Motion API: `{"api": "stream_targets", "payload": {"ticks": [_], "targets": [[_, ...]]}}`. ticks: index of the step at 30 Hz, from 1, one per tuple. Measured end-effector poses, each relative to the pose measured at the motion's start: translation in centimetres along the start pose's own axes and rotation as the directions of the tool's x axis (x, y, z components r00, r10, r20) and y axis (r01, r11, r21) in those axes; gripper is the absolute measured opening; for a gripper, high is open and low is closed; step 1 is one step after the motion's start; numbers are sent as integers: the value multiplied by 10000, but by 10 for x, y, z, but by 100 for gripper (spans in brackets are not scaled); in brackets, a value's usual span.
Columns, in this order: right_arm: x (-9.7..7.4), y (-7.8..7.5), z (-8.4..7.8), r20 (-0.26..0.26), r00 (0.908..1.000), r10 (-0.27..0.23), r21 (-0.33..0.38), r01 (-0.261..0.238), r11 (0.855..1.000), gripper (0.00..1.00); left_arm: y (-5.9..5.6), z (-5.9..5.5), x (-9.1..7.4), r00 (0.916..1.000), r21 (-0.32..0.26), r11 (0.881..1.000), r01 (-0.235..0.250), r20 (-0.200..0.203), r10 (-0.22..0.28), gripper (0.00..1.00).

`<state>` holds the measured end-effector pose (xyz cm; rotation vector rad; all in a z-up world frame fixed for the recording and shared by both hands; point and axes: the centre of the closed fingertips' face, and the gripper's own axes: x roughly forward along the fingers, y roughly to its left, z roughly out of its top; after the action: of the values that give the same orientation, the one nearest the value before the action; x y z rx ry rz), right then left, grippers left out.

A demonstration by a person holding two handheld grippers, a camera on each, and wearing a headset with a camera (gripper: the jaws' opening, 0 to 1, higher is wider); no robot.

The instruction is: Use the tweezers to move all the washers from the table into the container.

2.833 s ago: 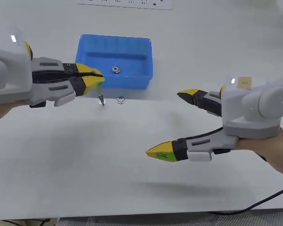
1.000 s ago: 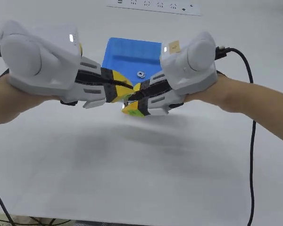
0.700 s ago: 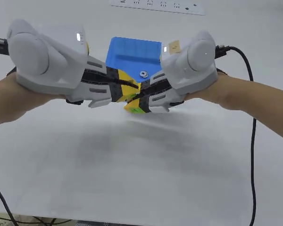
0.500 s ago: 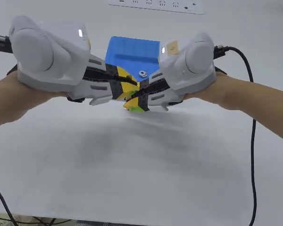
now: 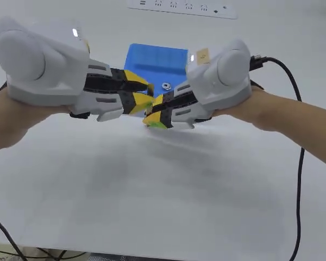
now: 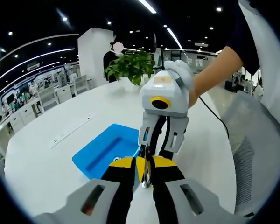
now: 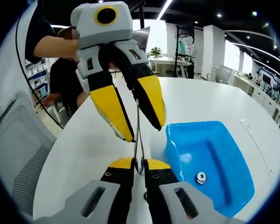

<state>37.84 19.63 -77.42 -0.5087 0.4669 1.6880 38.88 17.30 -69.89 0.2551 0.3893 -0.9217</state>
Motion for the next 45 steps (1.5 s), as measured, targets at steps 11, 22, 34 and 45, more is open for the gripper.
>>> {"api": "stream_targets", "payload": {"ticks": [11, 22, 34, 45], "targets": [[-24, 7, 14, 190, 9992, -363, 160, 360, 9992, 9, 5, 14, -25, 9919, -1089, 9907, -817, 881, 915, 17], [-57, 14, 42, 695, 9925, -1002, 355, 979, 9946, 9, 0, 23, -51, 9729, -1562, 9756, -1545, 1480, 1778, 19], [-83, -4, 59, 948, 9812, -1680, 444, 1645, 9854, 9, -2, 23, -62, 9580, -1894, 9622, -1957, 1727, 2289, 18], [-89, -31, 63, 913, 9740, -2072, 418, 2041, 9781, 9, 4, 18, -62, 9524, -2306, 9499, -2109, 1703, 2528, 18]]}}
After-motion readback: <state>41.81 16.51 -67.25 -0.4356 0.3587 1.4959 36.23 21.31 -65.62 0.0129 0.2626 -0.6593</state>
